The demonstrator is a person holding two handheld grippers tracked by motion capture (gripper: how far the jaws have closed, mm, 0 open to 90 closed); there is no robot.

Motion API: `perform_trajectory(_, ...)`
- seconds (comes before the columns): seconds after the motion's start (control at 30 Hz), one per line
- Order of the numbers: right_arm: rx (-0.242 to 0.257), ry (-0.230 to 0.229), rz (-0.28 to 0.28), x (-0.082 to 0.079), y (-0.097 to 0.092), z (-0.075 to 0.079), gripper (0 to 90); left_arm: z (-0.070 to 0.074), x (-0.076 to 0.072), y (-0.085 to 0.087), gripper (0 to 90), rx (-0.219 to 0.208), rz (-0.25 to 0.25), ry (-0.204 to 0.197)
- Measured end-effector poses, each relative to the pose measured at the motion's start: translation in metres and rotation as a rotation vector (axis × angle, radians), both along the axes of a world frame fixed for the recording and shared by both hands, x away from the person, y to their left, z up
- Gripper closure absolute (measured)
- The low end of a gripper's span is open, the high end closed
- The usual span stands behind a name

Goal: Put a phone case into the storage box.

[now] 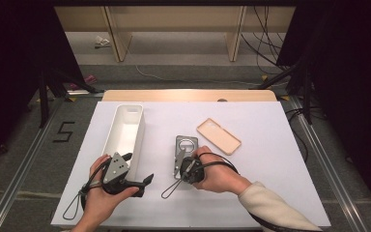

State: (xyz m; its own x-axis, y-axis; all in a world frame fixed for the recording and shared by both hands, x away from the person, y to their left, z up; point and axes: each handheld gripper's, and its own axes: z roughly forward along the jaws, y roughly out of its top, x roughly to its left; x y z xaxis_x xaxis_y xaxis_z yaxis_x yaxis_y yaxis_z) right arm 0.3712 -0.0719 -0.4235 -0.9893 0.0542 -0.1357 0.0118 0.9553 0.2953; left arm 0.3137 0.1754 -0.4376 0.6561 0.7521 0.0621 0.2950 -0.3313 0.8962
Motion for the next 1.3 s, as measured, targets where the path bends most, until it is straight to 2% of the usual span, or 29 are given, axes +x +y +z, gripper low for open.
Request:
perform_trajectory(0.13,0.084,-0.009,0.001,0.002,-0.014,0.002,89.7,-0.001,0.000,0.000,3.2,-0.002,0.000,0.002)
perform_trajectory(0.17,0.114,-0.005,-0.005,0.001,-0.019,0.003,89.7,-0.001,0.000,-0.001,3.3,-0.002,-0.001,0.003)
perform_trajectory(0.2,0.158,-0.025,0.004,0.001,-0.026,0.004,89.7,-0.001,0.000,-0.001,3.5,-0.002,-0.002,0.003)
perform_trajectory(0.23,0.158,-0.025,0.004,0.001,-0.026,0.004,89.7,-0.001,0.000,-0.001,3.5,-0.002,-0.003,0.004)
perform_trajectory(0.27,0.195,-0.036,0.011,0.000,-0.031,0.004,89.7,-0.001,0.000,-0.001,3.8,-0.003,-0.004,0.006)
perform_trajectory(0.3,0.195,-0.036,0.011,0.000,-0.031,0.004,89.7,-0.001,0.000,-0.001,3.8,-0.004,-0.004,0.007)
perform_trajectory(0.43,0.283,-0.049,0.020,-0.003,-0.044,0.003,89.7,-0.001,0.001,-0.003,4.7,-0.009,-0.002,0.012)
perform_trajectory(0.6,0.351,-0.049,0.019,-0.005,-0.056,0.002,89.7,0.000,0.002,-0.006,6.0,-0.025,-0.009,0.028)
perform_trajectory(0.87,0.366,-0.073,0.012,-0.011,-0.067,0.000,89.7,0.008,0.010,-0.022,7.3,-0.051,-0.034,0.133)
perform_trajectory(1.03,0.370,-0.083,0.023,-0.014,-0.068,-0.001,89.6,0.016,0.020,-0.031,7.8,-0.039,-0.024,0.158)
perform_trajectory(1.3,0.376,-0.110,0.028,-0.020,-0.068,-0.002,89.6,0.037,0.039,-0.050,9.0,-0.038,-0.023,0.166)
